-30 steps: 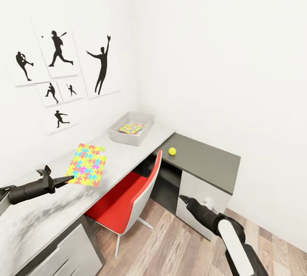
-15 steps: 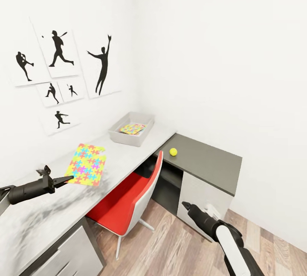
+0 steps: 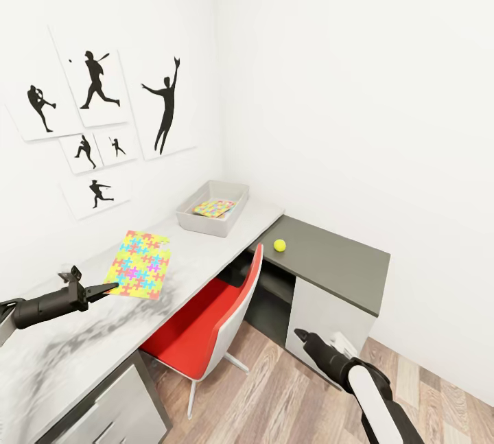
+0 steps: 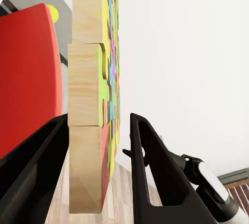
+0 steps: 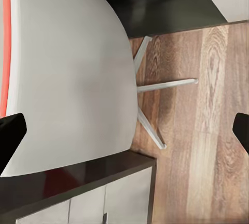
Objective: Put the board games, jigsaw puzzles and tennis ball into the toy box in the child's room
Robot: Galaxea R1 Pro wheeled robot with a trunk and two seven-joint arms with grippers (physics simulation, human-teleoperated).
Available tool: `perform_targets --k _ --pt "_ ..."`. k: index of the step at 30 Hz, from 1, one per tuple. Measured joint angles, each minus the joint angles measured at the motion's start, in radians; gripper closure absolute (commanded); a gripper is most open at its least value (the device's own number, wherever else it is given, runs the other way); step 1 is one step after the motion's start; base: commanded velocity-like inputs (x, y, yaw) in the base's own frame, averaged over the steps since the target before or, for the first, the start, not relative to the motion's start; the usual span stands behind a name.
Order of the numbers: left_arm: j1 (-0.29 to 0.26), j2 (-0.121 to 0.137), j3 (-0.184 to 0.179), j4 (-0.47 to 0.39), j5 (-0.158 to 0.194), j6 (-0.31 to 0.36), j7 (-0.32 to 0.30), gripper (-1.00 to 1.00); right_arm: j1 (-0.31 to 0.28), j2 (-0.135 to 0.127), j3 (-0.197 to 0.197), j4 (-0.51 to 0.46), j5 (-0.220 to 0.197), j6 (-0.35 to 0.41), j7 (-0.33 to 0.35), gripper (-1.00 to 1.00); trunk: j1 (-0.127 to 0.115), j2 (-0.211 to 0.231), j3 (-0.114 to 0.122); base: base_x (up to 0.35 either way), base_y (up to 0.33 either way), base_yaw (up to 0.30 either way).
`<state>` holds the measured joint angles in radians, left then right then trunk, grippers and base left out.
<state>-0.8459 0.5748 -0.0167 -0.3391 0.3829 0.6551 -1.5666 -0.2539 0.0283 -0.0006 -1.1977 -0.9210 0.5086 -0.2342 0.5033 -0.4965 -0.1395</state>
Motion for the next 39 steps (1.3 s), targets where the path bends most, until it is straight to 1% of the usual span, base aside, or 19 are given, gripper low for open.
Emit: perform_targets --k 5,9,14,19,23,31,39 --pt "0.0 0.0 -0.002 0.0 0.0 0.0 0.0 1.0 0.0 0.001 -0.002 0.002 -0.002 -0.005 0.0 -1.0 -0.019 0.035 0.016 0.0 0.0 0.0" --pt "0.0 0.0 -0.002 -0.001 0.0 0.0 0.0 1.0 0.0 0.0 -0.001 0.03 -0.003 -0.068 0.0 -1.0 -0.035 0.063 0.031 0.0 0.0 -0.03" --pt "0.0 0.0 -0.001 -0.001 0.0 0.001 0.0 1.0 0.0 0.0 -0.002 0.067 -0.004 -0.088 0.001 -1.0 -0.054 0.098 0.054 0.0 0.0 -0.064" --pt "0.0 0.002 0.002 -0.006 -0.003 0.023 0.0 1.0 0.0 0.001 -0.004 0.075 -0.006 -0.094 0.001 -1.0 -0.054 0.099 0.062 0.0 0.0 -0.07" --pt "-0.002 0.013 0.002 -0.038 -0.003 0.049 0.0 1.0 0.0 0.001 -0.005 0.092 -0.008 -0.113 0.0 -1.0 -0.054 0.099 0.068 0.0 0.0 -0.072" --pt "-0.002 0.015 -0.001 -0.049 -0.005 0.054 0.0 1.0 0.0 0.005 -0.006 0.097 -0.009 -0.12 -0.001 -1.0 -0.054 0.099 0.081 0.0 0.0 -0.072" --pt "-0.002 0.015 -0.001 -0.049 -0.006 0.054 0.0 1.0 0.0 0.004 -0.008 0.101 -0.014 -0.12 -0.002 -1.0 -0.054 0.099 0.094 0.0 0.0 -0.069"
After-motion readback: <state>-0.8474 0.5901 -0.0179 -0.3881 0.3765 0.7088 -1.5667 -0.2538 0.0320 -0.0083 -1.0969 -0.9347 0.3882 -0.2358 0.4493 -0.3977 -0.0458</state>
